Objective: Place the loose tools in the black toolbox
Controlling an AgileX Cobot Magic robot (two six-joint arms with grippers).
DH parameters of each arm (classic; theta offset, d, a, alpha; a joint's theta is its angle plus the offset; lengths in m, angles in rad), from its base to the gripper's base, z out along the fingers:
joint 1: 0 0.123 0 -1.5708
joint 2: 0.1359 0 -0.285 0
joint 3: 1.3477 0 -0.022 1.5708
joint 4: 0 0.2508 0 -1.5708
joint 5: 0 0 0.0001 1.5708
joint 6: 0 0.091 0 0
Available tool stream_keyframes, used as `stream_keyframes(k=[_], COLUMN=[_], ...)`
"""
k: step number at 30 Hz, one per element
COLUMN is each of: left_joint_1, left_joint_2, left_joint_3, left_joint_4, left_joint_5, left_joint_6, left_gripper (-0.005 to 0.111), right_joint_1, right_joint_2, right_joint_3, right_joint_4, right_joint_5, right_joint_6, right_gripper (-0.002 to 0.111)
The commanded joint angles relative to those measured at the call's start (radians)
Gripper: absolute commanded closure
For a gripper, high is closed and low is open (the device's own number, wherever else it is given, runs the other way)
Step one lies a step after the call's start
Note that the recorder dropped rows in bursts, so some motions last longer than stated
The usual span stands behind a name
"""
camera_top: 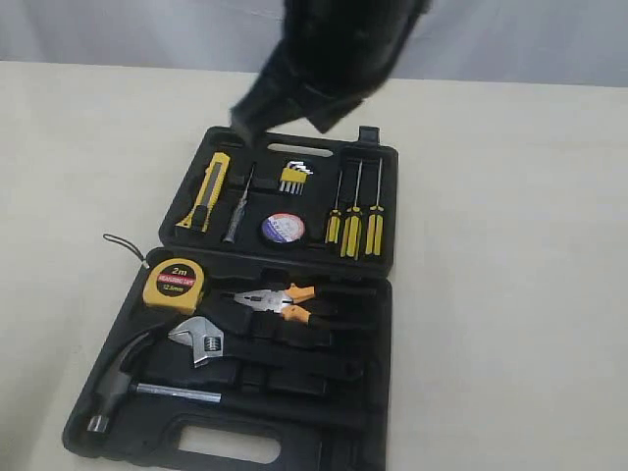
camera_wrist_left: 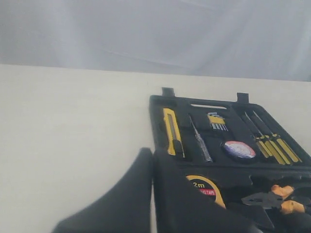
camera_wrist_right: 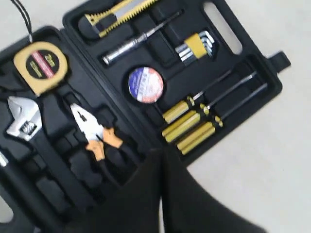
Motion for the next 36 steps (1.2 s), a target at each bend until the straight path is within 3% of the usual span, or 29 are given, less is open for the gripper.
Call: stream_keyframes(k=[1, 9, 15, 25, 28, 36], left_joint_1=[-0.005, -0.005, -0.005, -0.005, -0.005, -0.005], left_joint_2=[0.004, 0.004, 0.004, 0.004, 0.004, 0.004], left_joint_3=[-0.005, -0.005, -0.005, -0.005, -0.005, -0.005], left_joint_4=[-0.008, -0.008, -0.008, -0.008, -0.008, -0.008], left_joint_5=[0.003, 0.003, 0.003, 0.003, 0.003, 0.003], left_joint_6=[0.0, 0.0, 0.0, 0.0, 0.0, 0.0], left_gripper=[0.107, 0.107, 0.107, 0.107, 0.107, 0.107], right_joint_1=[-0.038, -0.051, -0.051, -0.051, -0.051, -0.051], right_joint_2=[-0.229, -0.648, -0.858, -0.973, -0.973, -0.99], right_joint_3=[0.264, 0.679, 0.84, 0.878, 0.878, 0.882], right_joint_4=[-0.006, -0.01, -0.01, -0.078, -0.187, -0.422], right_joint_5=[-0.172, -0.621, -0.779, -0.708, -0.656, -0.644], right_joint_6=[0.029, 0.138, 0.144, 0.145, 0.149, 0.482], right_gripper=[0.109, 0.109, 0.109, 0.109, 0.109, 0.109])
